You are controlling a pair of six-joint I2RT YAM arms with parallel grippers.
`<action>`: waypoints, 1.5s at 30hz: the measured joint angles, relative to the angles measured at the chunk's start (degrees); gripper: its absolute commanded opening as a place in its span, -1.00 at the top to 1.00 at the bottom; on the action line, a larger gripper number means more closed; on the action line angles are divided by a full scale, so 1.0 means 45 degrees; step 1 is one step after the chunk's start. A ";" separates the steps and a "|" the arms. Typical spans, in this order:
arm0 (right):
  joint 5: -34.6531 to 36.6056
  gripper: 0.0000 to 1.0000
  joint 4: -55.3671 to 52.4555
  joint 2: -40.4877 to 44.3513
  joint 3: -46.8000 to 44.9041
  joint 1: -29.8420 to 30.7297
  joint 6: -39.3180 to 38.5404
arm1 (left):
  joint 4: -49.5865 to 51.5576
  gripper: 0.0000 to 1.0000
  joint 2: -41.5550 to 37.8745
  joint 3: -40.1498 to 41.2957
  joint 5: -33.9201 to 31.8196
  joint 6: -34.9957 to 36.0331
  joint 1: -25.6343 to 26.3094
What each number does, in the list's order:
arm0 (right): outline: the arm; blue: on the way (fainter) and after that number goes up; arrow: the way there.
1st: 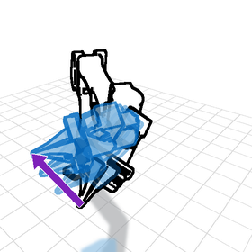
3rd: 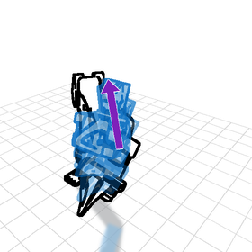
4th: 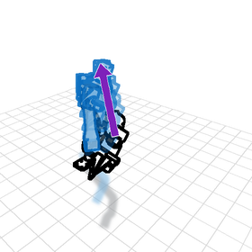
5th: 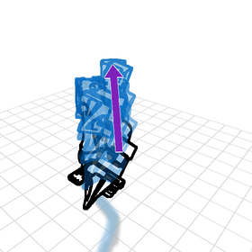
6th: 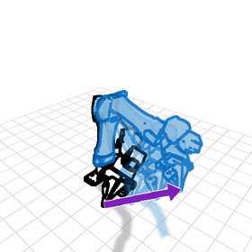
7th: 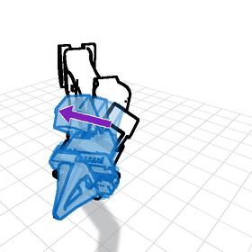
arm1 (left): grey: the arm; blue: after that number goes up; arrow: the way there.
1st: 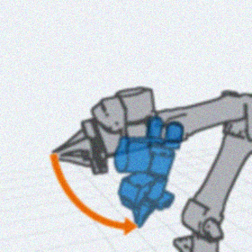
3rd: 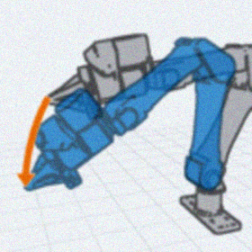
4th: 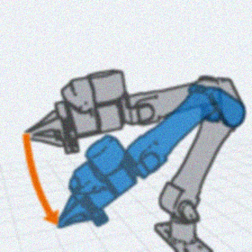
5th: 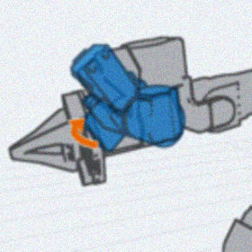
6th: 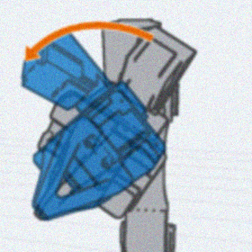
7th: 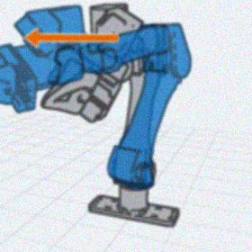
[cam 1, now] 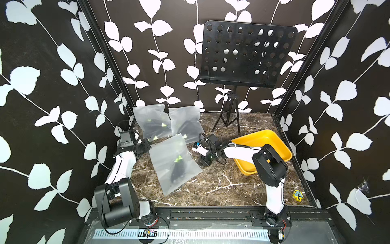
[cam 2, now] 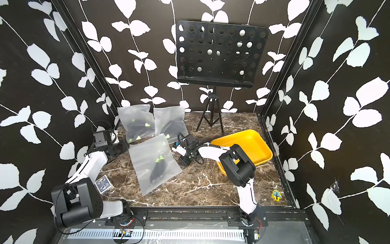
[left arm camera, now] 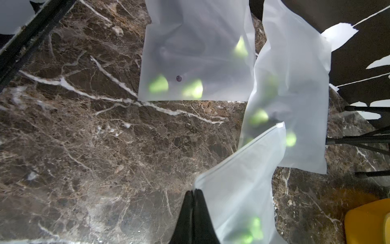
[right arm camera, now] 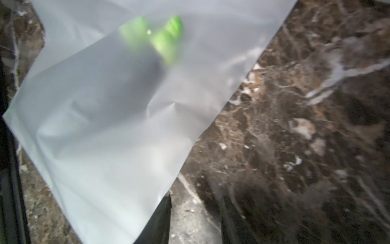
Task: Place the eggplant in a zip-top bag and seal the zipper
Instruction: Move the zipper food storage bag to the center of the board.
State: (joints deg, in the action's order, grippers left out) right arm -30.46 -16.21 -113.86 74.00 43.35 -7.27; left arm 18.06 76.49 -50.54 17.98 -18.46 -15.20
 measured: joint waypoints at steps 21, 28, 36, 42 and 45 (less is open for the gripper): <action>-0.3113 0.28 -0.0039 0.0000 0.0763 0.1987 0.0427 | 0.0121 1.00 -0.0049 -0.0097 -0.2244 0.0063 -0.0355; -0.3225 0.25 -0.0165 -0.0287 0.1248 0.2171 0.0330 | 0.0194 1.00 0.0151 -0.0355 -0.2574 0.0121 -0.0583; -0.2657 0.07 -0.0175 -0.0151 0.0816 0.1710 0.0257 | -0.0209 -0.49 0.1282 -0.0393 -0.2205 0.0097 -0.0583; -0.1151 -0.99 -0.0073 0.0957 -0.0568 0.0330 0.0350 | -0.0073 -0.98 0.1122 -0.1161 -0.3240 0.0607 0.0141; 0.0073 -0.99 0.0087 0.1885 -0.1030 -0.0418 0.0398 | -0.0175 -0.98 0.1039 -0.1860 -0.4095 0.1015 0.1549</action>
State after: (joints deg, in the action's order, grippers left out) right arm -30.13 -15.81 -105.38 69.36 41.47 -5.48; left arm 17.28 81.17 -58.92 -0.45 -13.89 -8.23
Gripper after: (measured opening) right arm 0.993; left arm 0.992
